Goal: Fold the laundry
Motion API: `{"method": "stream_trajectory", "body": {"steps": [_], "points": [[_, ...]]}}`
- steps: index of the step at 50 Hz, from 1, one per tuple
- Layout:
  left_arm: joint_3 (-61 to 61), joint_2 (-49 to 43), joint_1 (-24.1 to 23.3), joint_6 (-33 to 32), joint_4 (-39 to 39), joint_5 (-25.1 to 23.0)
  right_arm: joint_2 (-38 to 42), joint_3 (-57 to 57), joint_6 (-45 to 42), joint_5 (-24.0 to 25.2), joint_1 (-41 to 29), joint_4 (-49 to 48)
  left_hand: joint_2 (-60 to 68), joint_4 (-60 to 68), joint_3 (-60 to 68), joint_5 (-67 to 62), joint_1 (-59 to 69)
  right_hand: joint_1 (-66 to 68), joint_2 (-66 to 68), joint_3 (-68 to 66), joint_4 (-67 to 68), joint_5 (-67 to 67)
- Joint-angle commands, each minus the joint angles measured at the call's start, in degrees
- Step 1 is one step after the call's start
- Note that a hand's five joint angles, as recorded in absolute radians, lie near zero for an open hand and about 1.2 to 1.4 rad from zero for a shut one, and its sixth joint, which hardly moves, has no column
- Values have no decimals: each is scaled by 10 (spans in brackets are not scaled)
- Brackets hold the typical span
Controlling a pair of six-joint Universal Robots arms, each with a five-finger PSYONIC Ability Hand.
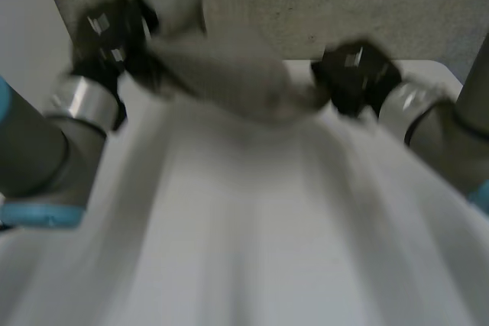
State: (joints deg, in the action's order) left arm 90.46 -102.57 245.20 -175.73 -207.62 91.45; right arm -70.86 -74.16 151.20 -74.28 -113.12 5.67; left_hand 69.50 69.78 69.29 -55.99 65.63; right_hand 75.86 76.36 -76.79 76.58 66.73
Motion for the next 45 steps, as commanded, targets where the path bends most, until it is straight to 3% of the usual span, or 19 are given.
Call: {"method": "stream_trajectory", "body": {"steps": [1,10,14,18,20,21,22,23,25,34,45], "points": [[84,-113,1,-5,6,-56,18,-150,-81,9,-2,-9,105,102,107,-140,144,41,36,-32,34,33],[84,-149,26,-48,93,-83,22,-223,-128,9,19,-11,80,77,82,-115,119,41,36,-32,34,33],[75,-97,63,-80,126,-87,-12,-240,-123,9,39,-12,25,22,27,-60,63,41,36,-32,34,33],[72,-74,66,-80,128,-88,-45,-259,-121,12,44,-18,-24,-27,-22,-11,14,41,36,-32,34,33],[69,-55,66,-82,129,-89,-56,-268,-119,13,48,-28,-160,-162,-158,124,-121,41,36,-32,34,33],[69,-55,66,-82,129,-89,-56,-268,-119,13,48,-28,-161,-163,-158,125,-122,41,36,-32,34,33],[71,-50,65,-83,128,-90,-71,-279,-109,13,57,-43,-292,-295,-290,257,-253,41,36,-32,34,33],[71,-50,65,-83,128,-90,-88,-288,-94,13,68,-61,-293,-296,-291,258,-255,41,36,-32,34,33],[69,-51,63,-84,126,-89,-101,-295,-78,13,83,-78,-575,-578,-573,540,-536,41,36,-32,34,33],[70,-58,63,-81,125,-88,-107,-315,-44,18,181,-110,-591,-594,-589,556,-552,41,36,-32,34,33],[126,-26,74,-84,144,-88,-54,-325,-45,33,194,-122,-556,-559,-554,521,-517,41,36,-32,34,33]]}}
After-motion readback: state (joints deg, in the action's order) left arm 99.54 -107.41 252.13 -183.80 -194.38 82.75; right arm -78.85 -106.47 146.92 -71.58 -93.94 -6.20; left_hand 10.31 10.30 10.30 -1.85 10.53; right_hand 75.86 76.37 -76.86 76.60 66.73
